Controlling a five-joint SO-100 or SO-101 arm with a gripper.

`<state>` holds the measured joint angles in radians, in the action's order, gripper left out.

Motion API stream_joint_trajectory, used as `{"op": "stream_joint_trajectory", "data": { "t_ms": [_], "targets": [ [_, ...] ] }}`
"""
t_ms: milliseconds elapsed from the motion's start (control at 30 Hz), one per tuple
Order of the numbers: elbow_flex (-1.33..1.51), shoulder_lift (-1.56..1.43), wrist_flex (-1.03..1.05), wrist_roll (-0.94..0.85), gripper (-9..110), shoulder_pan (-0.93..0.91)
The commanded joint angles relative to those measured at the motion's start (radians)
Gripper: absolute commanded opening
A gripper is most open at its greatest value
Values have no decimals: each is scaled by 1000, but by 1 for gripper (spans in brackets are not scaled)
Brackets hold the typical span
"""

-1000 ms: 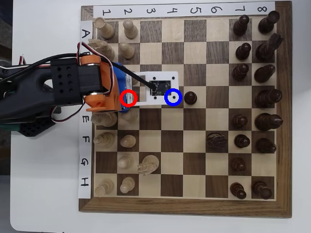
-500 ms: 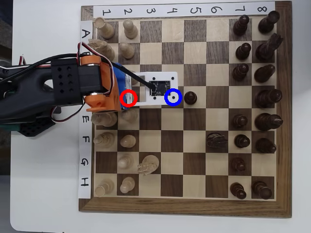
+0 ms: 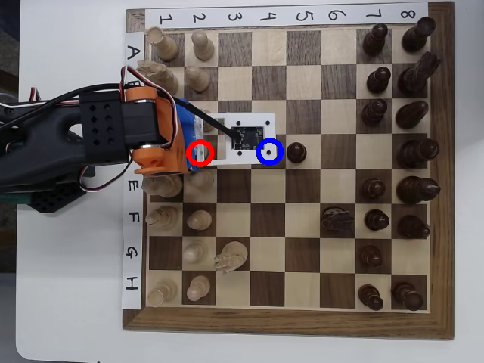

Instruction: Move the piece to destination

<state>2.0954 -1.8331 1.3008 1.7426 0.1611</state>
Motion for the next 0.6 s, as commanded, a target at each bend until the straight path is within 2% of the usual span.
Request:
{"op": "stream_joint_trajectory", "data": {
  "t_ms": [0,567],
  "targets": [
    [-186,-54,58,420,0,-34],
    [-351,-97,164,430,0,-57]
  ]
}}
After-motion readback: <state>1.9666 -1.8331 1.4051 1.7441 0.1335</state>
